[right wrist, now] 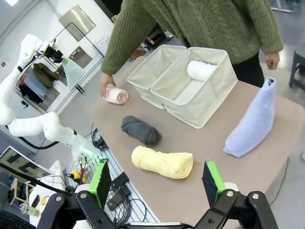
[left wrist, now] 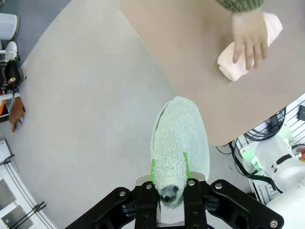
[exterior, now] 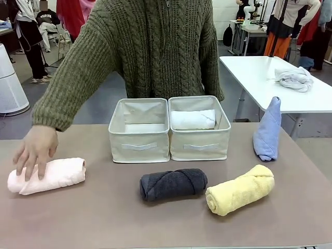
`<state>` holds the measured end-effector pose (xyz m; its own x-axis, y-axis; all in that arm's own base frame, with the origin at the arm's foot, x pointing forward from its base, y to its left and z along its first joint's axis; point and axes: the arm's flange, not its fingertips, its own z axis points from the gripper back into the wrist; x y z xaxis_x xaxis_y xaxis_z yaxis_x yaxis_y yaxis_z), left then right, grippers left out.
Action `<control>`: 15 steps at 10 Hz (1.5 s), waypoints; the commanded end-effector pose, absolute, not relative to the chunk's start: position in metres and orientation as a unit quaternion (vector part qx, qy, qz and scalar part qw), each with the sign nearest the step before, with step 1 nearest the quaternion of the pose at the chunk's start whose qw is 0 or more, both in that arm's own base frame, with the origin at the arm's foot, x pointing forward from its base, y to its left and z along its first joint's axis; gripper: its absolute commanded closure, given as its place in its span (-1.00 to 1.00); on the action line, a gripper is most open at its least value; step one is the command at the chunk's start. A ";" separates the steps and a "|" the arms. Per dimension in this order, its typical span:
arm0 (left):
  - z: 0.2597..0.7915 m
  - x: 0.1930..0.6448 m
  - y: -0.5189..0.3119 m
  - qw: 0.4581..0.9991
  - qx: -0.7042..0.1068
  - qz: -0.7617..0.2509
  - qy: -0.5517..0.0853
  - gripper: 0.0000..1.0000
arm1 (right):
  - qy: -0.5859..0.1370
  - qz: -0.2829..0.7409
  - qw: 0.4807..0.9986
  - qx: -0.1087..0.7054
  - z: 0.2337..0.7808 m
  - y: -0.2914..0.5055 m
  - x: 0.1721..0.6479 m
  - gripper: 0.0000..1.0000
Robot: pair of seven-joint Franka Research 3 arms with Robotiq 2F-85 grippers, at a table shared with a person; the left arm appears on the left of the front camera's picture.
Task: Sort the towels based on their folding style.
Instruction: Pick up one triangle-folded towel and place it in the left Fabric basket.
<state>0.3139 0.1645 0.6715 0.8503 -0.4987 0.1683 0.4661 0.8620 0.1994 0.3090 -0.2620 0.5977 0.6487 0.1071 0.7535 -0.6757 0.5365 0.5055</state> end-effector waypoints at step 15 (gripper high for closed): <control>0.681 0.321 0.171 0.963 0.080 -0.234 -0.111 0.67 | -0.354 0.248 0.796 0.423 0.600 -0.263 0.311 -1.00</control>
